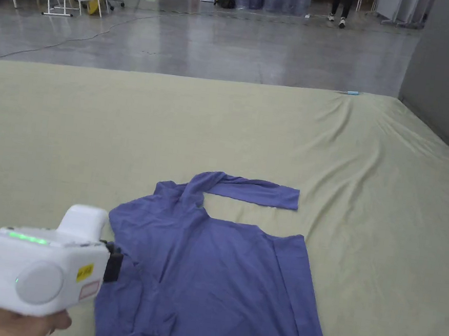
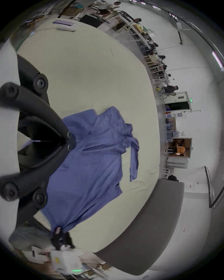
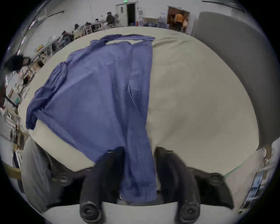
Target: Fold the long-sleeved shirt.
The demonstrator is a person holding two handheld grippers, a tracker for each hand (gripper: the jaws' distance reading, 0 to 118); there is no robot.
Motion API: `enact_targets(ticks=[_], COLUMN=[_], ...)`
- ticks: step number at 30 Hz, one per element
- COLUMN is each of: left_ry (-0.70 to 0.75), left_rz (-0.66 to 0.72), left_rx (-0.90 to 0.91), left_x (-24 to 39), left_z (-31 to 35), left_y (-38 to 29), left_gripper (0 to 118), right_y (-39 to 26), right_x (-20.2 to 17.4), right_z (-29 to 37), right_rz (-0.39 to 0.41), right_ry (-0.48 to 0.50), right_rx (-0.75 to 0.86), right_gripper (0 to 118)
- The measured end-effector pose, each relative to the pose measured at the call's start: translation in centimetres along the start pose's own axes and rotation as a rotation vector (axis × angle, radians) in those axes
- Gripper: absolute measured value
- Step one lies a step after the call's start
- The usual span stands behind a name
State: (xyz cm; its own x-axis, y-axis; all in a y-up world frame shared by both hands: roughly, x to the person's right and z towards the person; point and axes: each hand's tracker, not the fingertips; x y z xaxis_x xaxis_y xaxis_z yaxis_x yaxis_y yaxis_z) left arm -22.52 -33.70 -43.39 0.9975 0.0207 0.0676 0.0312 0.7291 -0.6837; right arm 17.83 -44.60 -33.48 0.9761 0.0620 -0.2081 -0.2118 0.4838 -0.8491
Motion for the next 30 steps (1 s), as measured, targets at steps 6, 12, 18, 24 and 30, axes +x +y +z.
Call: enact_targets(ticks=[6,12,18,24,30], left_ry=[0.172,0.246,0.188,0.224,0.157], left_rz=[-0.017,0.067,0.099,0.03,0.117], left_rx=[-0.085,-0.211,-0.302,-0.143,-0.001], left_x=[-4.0,-7.2,-6.2,-4.7,-7.6], left_z=[-12.4,-23.3,-27.2,-22.0,-12.4], left_y=[6.9,8.6,6.7,9.3,14.5], left_gripper=[117,112,86,0,0], right_y=[-0.3,0.6,1.0,1.5,4.5], right_x=[1.0,1.0,2.0,2.5,4.5], right_z=[-0.1,-0.1,0.0,1.4,6.9], right_rz=[-0.086,-0.067,-0.12,-0.133,-0.164], right_ry=[0.035,0.03,0.073,0.092,0.162], right_rx=[0.005,-0.019,-0.033,0.023,0.198], right_gripper=[1,1,1,1,1])
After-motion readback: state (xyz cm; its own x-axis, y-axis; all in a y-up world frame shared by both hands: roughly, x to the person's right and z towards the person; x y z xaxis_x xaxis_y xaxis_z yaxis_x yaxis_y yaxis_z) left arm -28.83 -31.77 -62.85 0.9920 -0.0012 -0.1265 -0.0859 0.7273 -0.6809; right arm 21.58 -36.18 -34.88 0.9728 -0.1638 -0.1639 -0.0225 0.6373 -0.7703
